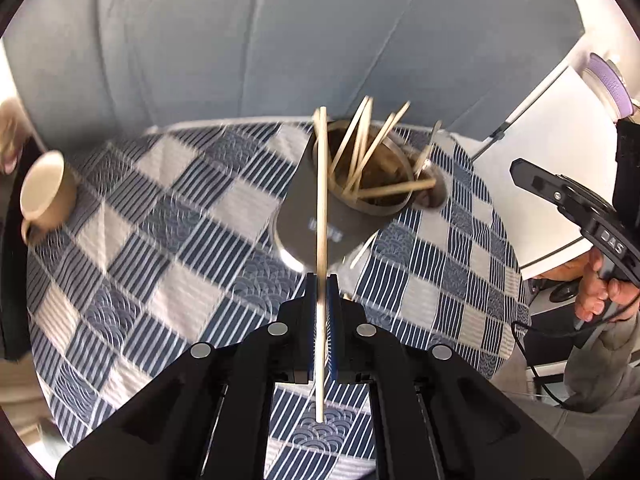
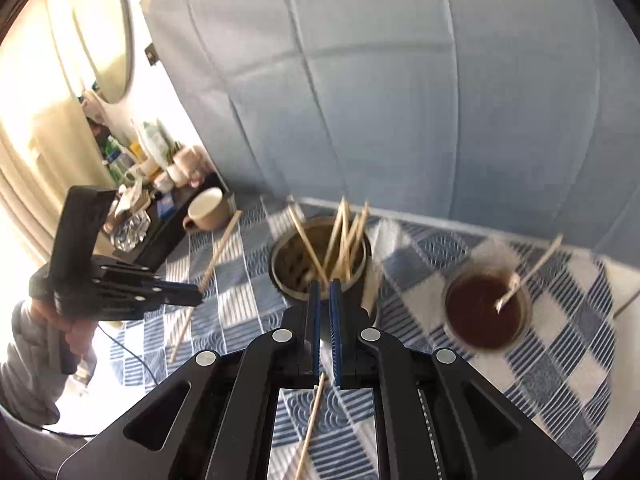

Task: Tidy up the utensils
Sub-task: 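Lift both chopsticks over the black holder and open both tools to drop them, then lower both open tools toward the last chopsticks beside the holder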

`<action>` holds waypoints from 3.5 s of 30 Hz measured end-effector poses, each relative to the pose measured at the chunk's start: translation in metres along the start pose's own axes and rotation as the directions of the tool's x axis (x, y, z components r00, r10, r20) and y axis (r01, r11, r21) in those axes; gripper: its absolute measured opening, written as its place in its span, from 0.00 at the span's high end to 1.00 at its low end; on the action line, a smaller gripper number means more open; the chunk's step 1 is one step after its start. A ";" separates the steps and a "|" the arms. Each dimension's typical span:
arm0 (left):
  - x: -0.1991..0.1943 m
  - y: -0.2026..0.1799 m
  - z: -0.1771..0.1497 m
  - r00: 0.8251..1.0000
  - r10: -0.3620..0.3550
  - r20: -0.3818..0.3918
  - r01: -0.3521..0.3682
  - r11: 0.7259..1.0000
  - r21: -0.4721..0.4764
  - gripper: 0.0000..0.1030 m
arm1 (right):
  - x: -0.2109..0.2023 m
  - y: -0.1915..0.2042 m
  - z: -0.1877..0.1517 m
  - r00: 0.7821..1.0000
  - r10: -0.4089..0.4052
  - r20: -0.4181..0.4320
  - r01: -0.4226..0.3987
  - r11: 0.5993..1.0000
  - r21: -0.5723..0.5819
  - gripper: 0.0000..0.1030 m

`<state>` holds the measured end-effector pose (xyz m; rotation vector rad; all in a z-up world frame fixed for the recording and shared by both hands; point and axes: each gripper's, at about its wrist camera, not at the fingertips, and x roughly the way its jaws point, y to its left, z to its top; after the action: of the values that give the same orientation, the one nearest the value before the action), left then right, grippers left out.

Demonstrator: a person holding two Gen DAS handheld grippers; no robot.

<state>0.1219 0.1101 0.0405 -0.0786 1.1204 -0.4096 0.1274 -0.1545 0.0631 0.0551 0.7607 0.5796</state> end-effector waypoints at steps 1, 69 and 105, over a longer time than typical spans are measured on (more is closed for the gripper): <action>0.002 -0.004 0.003 1.000 -0.002 0.007 0.002 1.000 0.005 0.95 | -0.002 0.001 0.004 1.000 -0.004 0.010 0.004 1.000 -0.010 0.96; 0.127 -0.017 -0.062 0.996 0.075 -0.037 -0.075 0.997 0.009 0.34 | 0.223 -0.124 -0.081 0.881 0.030 -0.472 0.229 0.846 0.481 0.78; 0.185 -0.065 -0.098 0.975 0.086 -0.204 -0.084 0.996 0.022 0.28 | 0.173 -0.059 -0.152 0.785 -0.196 -0.587 0.283 0.957 0.060 0.96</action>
<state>0.0850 -0.0022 -0.1445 0.0237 1.3191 -0.3541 0.1540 -0.1389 -0.1730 -0.0899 1.3856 0.2859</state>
